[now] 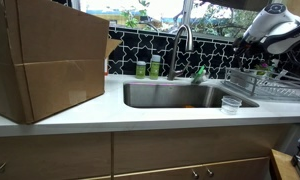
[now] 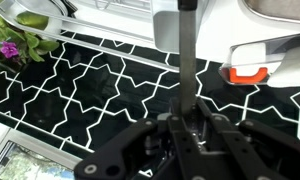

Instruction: Remove the black and silver serving spoon from the sink and put it in the drying rack

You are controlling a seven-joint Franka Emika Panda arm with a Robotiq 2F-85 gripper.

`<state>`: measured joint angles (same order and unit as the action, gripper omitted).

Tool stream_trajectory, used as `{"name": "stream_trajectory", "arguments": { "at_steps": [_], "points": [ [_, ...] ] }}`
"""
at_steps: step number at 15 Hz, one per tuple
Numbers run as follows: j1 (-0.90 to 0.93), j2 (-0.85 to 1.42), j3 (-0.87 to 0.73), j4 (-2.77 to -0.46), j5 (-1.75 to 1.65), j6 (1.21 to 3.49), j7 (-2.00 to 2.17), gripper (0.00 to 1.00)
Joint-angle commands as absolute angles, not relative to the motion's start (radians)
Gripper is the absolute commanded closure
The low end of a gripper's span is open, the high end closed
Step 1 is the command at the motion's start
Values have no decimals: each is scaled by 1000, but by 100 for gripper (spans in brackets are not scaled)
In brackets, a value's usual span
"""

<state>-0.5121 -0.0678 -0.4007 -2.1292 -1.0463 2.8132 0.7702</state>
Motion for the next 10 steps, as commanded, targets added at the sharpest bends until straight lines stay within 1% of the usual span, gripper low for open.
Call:
{"name": "stream_trajectory", "arguments": {
  "at_steps": [1,6,7,8,10],
  "points": [
    [-516,-72,-401,-2147,-1065,2778,774,50],
    [-513,-78,-402,-2145,-1035,2758,757,11],
    [-508,-86,-399,-2147,-1014,2743,739,5],
    [-505,-92,-398,-2151,-989,2734,720,0],
    [-496,-108,-393,-2153,-940,2700,678,0]
  ]
}}
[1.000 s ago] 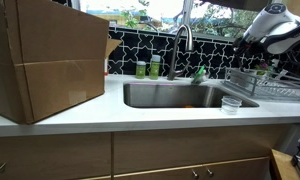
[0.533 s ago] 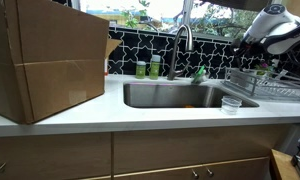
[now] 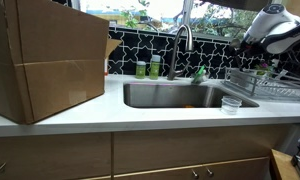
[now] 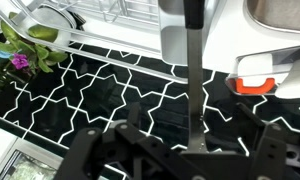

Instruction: Remove the black and silver serving spoon from the sink and put it in the drying rack

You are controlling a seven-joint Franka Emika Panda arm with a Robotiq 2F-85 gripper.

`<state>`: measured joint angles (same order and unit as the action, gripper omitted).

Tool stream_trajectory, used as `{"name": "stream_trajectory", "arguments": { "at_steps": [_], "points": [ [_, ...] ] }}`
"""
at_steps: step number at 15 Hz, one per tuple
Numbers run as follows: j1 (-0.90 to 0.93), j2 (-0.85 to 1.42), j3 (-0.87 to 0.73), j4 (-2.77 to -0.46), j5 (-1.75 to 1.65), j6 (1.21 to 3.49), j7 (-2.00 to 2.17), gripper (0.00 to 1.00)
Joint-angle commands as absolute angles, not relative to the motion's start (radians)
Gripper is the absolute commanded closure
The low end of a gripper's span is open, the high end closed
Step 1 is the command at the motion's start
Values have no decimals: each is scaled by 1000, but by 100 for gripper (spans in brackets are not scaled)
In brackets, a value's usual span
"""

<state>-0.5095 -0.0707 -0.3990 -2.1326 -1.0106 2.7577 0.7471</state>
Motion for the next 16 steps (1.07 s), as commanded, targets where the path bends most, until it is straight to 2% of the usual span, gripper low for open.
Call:
{"name": "stream_trajectory", "arguments": {
  "at_steps": [1,4,9,16],
  "points": [
    [-479,-118,-402,-2153,-903,2679,642,0],
    [-456,-163,-388,-2139,-783,2579,526,0],
    [-400,-266,-352,-2052,-464,2283,281,0],
    [-313,-296,-342,-1741,-77,1745,12,0]
  ]
}}
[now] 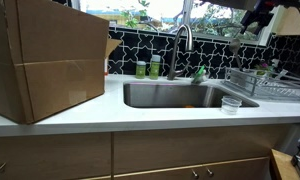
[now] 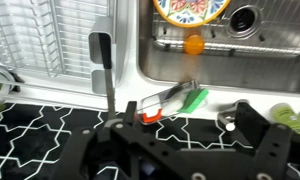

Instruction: Remove the black and silver serving spoon from the sink and put it in the drying rack

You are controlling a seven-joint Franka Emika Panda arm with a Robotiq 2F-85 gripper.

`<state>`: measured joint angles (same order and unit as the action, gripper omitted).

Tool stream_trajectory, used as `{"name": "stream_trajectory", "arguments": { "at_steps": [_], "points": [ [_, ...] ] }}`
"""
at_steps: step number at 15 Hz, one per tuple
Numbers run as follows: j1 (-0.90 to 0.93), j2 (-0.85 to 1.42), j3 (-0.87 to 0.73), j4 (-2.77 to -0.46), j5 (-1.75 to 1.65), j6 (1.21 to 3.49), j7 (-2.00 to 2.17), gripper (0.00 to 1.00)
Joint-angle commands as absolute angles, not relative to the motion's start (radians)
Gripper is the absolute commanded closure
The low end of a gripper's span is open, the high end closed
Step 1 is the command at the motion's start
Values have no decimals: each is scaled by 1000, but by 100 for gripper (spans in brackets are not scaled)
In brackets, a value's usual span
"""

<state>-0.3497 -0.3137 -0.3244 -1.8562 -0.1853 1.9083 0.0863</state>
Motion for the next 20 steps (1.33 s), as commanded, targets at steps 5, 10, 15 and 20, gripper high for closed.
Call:
{"name": "stream_trajectory", "arguments": {
  "at_steps": [5,10,15,20],
  "points": [
    [-284,-269,-335,-1583,-11,1580,-13,0],
    [-284,-257,-330,-1509,-73,1579,-70,0],
    [-315,-264,-313,-1571,-354,1789,-76,0],
    [-360,-218,-302,-1626,-617,1897,36,0]
  ]
}}
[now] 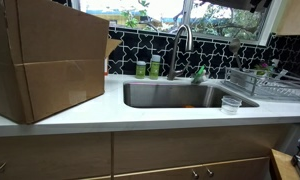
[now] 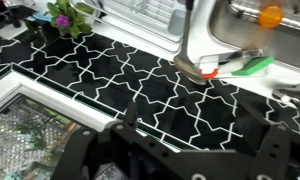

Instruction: Remove the black and silver serving spoon from the sink and put it in the drying rack

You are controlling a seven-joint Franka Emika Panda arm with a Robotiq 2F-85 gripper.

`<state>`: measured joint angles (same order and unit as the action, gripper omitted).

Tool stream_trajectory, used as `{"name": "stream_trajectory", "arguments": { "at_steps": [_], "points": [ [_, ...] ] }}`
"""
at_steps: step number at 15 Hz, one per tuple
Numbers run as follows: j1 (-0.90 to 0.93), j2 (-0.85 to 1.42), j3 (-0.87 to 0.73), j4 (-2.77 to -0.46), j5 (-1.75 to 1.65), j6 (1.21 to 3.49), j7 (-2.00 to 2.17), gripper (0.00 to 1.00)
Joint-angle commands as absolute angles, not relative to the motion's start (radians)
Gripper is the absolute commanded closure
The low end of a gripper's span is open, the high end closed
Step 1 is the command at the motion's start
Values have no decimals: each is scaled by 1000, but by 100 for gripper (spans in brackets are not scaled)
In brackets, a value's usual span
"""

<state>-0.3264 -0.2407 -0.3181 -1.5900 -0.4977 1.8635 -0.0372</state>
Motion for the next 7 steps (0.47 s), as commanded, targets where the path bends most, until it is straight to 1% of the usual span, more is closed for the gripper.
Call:
{"name": "stream_trajectory", "arguments": {
  "at_steps": [1,7],
  "points": [
    [-336,-226,-316,-1593,-542,1871,-17,0],
    [-343,-202,-315,-1601,-596,1881,17,0]
  ]
}}
